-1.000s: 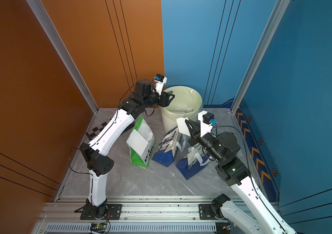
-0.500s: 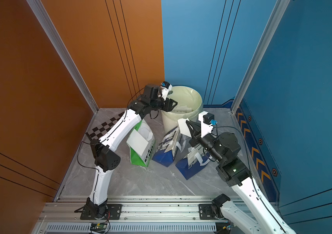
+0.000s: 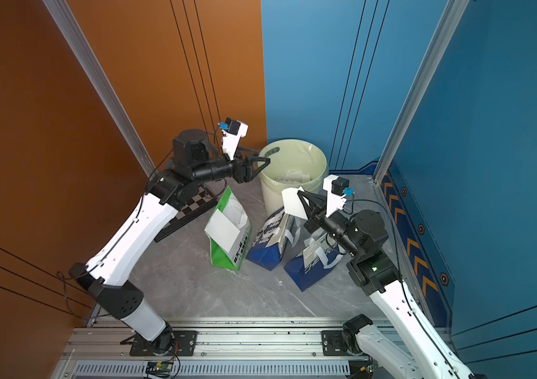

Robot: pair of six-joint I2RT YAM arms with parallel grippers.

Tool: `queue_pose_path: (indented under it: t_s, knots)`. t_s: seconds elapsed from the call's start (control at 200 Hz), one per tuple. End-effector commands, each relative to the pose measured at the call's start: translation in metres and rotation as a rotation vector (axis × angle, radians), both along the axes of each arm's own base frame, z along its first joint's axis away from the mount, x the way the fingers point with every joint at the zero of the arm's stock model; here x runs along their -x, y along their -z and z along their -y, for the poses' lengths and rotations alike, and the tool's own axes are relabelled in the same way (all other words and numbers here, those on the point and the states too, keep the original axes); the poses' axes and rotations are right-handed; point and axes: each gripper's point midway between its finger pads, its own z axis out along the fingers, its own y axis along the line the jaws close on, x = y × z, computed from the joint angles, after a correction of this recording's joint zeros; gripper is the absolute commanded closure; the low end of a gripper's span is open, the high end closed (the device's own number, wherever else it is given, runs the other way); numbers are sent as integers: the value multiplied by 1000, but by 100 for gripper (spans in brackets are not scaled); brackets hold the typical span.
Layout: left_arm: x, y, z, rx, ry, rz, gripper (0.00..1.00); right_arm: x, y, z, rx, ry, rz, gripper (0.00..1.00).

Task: Shred takeout receipts and throw away
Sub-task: Shred the takeout receipt.

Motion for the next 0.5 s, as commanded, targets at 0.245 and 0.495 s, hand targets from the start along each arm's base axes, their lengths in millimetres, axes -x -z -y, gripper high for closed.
queue_pose_path:
  t_s: [0.245, 0.495]
  knots:
    - [57, 20, -6, 232, 233, -82, 19, 16, -15, -39, -103, -272, 0, 100]
    - [81, 42, 18, 231, 384, -182, 33, 15, -15, -53, -156, -351, -29, 100]
